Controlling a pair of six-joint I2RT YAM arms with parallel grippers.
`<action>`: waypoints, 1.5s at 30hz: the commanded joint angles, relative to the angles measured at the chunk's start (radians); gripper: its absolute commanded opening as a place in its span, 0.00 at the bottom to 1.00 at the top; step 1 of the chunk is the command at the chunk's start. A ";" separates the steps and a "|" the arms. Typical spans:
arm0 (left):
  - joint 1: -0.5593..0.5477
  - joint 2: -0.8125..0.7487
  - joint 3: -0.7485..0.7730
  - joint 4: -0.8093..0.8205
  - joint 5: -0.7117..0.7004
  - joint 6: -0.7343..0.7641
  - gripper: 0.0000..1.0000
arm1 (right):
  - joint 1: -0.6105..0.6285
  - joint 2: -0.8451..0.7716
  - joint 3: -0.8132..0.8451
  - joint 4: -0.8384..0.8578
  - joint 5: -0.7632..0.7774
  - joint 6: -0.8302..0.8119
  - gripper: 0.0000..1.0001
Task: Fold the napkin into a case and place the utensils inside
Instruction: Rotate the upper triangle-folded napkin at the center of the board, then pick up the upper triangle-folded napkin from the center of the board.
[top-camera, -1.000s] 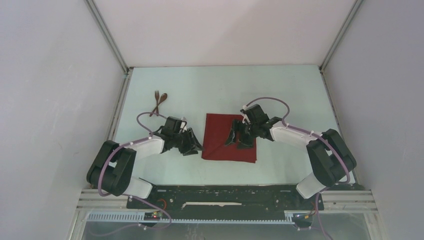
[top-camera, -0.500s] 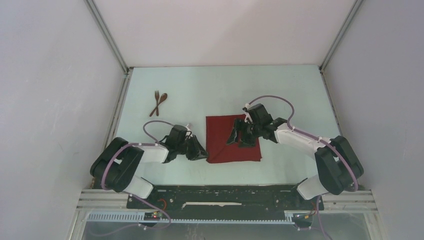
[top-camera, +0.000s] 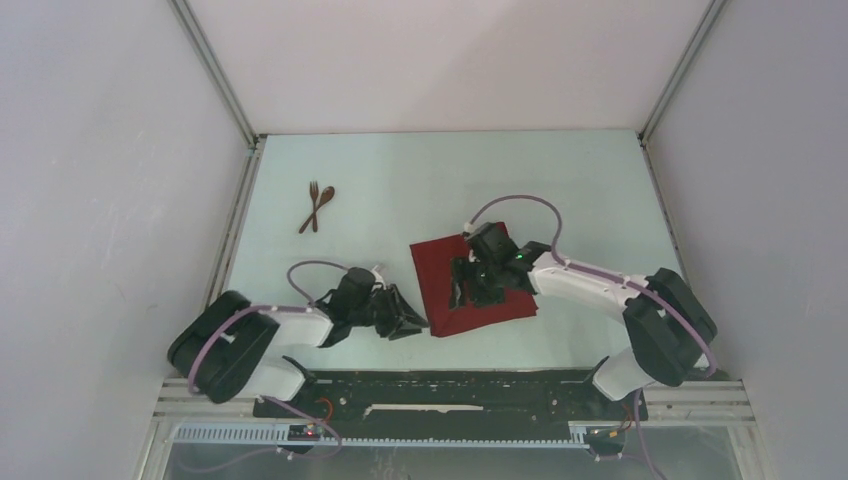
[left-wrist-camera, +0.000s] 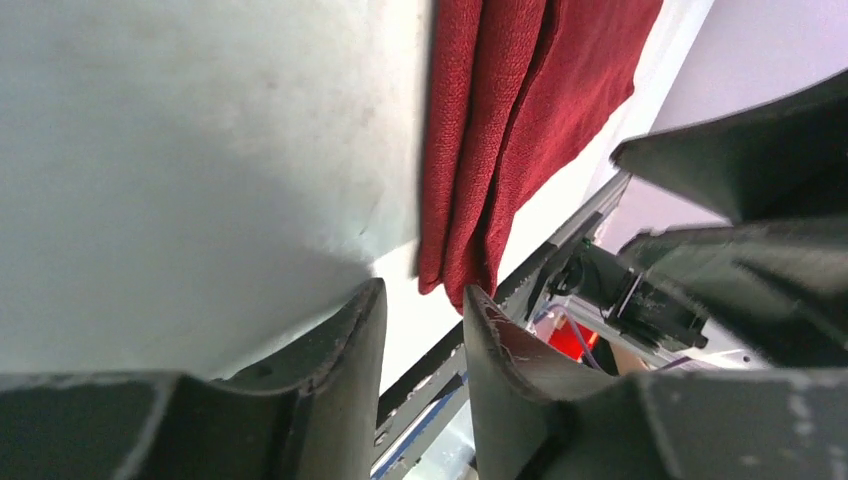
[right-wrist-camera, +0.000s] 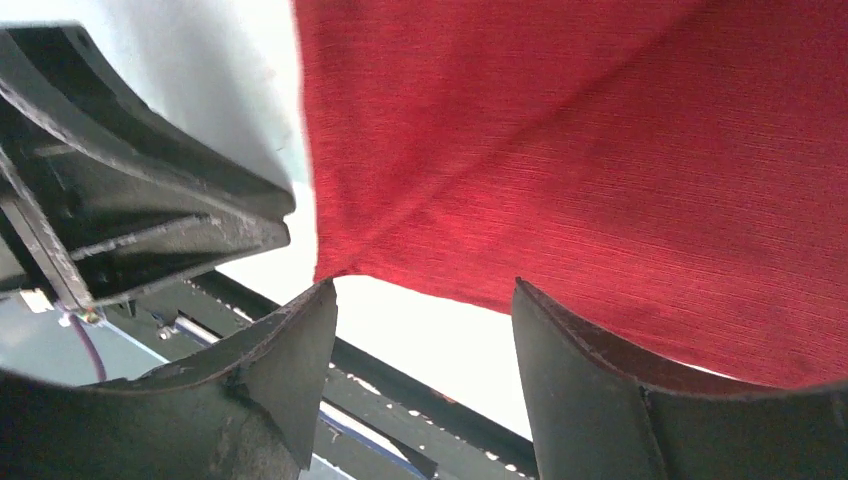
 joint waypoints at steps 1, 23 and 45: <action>0.094 -0.188 -0.023 -0.205 -0.040 0.087 0.43 | 0.154 0.075 0.176 -0.133 0.200 -0.004 0.71; 0.315 -0.841 0.191 -0.981 -0.508 0.380 0.76 | 0.399 0.562 0.773 -0.671 0.468 0.134 0.54; 0.258 -0.866 0.245 -1.084 -0.677 0.336 0.77 | 0.384 0.710 0.818 -0.658 0.434 0.132 0.51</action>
